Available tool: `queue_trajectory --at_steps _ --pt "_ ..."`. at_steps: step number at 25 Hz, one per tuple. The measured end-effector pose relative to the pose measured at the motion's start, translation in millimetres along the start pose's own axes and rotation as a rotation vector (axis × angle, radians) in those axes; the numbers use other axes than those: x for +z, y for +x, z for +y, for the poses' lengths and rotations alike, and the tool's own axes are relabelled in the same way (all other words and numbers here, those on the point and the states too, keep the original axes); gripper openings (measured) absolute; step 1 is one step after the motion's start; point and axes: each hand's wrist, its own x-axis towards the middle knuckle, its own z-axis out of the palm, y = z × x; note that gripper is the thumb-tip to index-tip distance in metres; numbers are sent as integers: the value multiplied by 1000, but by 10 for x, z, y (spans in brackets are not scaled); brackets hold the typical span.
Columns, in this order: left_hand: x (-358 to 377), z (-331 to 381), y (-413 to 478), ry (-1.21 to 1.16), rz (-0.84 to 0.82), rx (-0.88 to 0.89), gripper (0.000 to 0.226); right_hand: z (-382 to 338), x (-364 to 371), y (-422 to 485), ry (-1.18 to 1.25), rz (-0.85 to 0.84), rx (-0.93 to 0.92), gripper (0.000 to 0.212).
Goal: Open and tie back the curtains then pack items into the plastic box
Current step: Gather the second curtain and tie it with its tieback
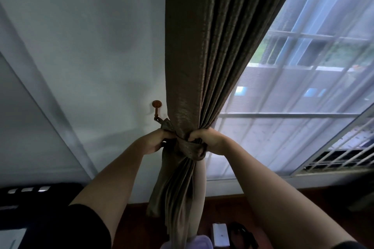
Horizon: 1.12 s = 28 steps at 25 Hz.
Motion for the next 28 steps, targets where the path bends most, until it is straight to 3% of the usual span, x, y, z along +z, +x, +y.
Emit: queue_trajectory --at_steps 5,8,13,15,18,21,24,28 --pt "-40 14 0 148 7 -30 66 -10 -16 10 -2 -7 -5 21" --pt "-71 62 -27 283 -4 6 47 7 -19 35 -43 -27 -13 29" --pt "-98 30 17 561 298 -3 38 35 22 24 -77 74 -102 29" --pt "-15 -58 -4 691 388 21 52 62 18 22 -112 113 -131 37" --pt "132 -79 -91 780 470 51 54 108 31 37 -246 230 -212 54" --pt "225 -13 -154 972 624 -40 63 114 47 -36 -418 383 -241 66" --pt "307 -6 -264 1021 654 -23 61 136 40 -109 -476 436 -237 57" --pt "354 -53 -524 1044 649 49 54 158 28 -206 -518 384 -245 41"
